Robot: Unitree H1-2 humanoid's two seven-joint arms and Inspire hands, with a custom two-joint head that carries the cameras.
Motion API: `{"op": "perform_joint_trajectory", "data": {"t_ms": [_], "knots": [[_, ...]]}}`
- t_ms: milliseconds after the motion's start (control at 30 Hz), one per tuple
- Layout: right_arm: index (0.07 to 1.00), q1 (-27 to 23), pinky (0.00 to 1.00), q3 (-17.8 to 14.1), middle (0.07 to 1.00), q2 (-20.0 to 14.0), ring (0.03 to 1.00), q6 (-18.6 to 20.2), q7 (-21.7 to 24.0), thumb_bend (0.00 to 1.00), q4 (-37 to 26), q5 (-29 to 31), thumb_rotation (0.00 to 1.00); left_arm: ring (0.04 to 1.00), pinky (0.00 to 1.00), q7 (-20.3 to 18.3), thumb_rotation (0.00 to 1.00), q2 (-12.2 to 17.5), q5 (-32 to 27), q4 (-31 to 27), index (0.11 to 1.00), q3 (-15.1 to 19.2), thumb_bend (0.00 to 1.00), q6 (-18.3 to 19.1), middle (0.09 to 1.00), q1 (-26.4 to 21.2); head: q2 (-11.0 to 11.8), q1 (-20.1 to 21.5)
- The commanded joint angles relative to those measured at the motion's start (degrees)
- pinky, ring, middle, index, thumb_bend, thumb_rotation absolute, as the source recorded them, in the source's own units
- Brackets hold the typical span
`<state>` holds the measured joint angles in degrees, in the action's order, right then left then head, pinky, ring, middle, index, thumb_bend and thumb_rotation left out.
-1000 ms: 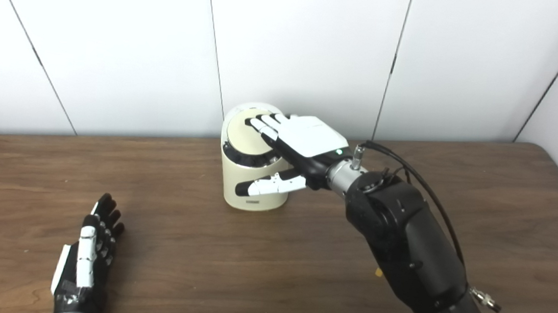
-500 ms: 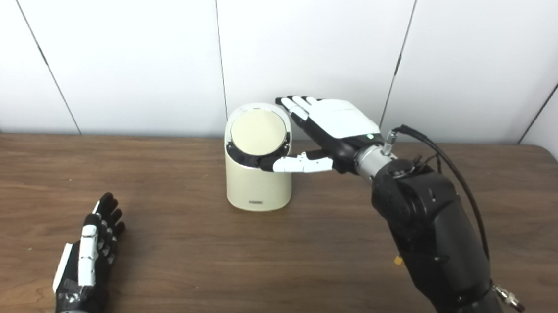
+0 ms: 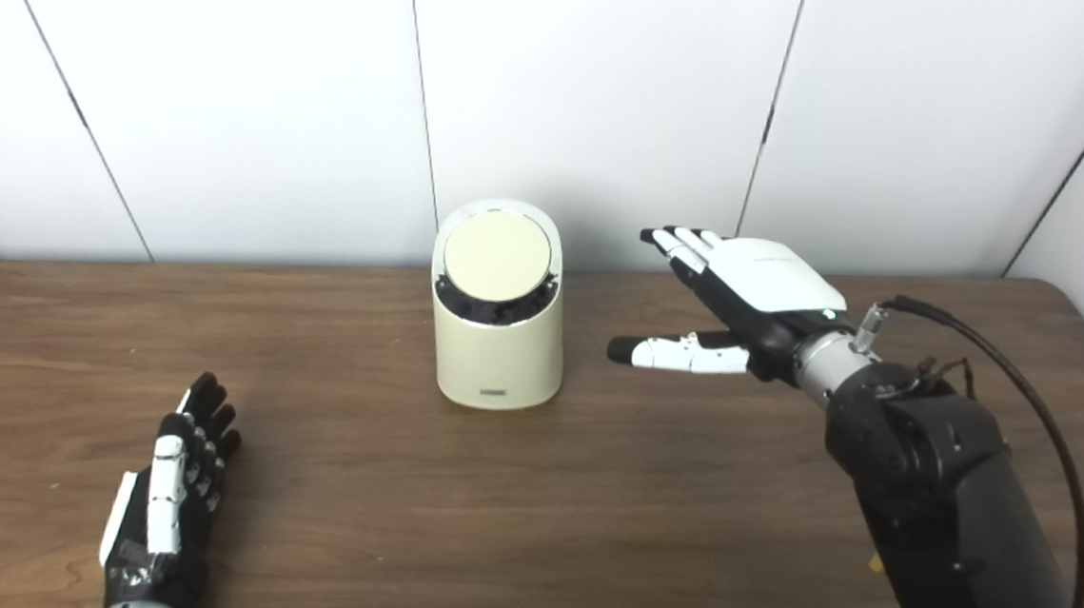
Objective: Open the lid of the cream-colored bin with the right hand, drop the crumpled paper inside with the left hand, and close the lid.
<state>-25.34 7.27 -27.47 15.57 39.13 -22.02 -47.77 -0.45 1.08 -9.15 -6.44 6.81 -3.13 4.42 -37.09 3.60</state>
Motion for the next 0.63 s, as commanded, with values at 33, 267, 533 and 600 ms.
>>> {"op": "perform_joint_trajectory", "data": {"t_ms": [33, 267, 533, 600], "knots": [[0.982, 1.21, 0.95, -5.19, 1.0, 2.47, 1.0, 2.46, -4.2, 0.62, -1.85, 7.52, 1.0, 1.0, 1.0, -0.84, 0.99, 0.76, -0.4, 1.78, 1.0, 0.21, 0.45, -2.28, 1.0, -0.02, -0.12, -0.11], [0.983, 7.07, 0.98, -20.53, 1.0, 17.71, 0.994, -1.72, -17.92, 0.64, 6.46, 35.24, 1.0, 1.0, 1.0, -0.88, 0.99, 0.69, -0.58, 1.41, 1.0, 0.21, 0.46, -1.8, 1.0, 0.17, -0.28, -0.1], [0.972, 13.59, 1.0, -22.44, 0.994, 20.9, 0.993, -9.9, -24.04, 0.71, 11.87, 44.84, 1.0, 1.0, 1.0, -1.18, 0.98, 0.98, -0.95, 0.75, 1.0, 0.15, 0.45, -1.33, 1.0, 0.29, -0.86, -0.06], [0.957, 14.76, 1.0, -21.4, 0.987, 20.99, 0.989, -10.42, -25.13, 0.69, 11.4, 45.07, 1.0, 1.0, 1.0, -1.06, 0.97, 1.01, -0.72, 0.7, 1.0, 0.15, 0.45, -1.35, 1.0, 0.26, -0.86, -0.06]]}}
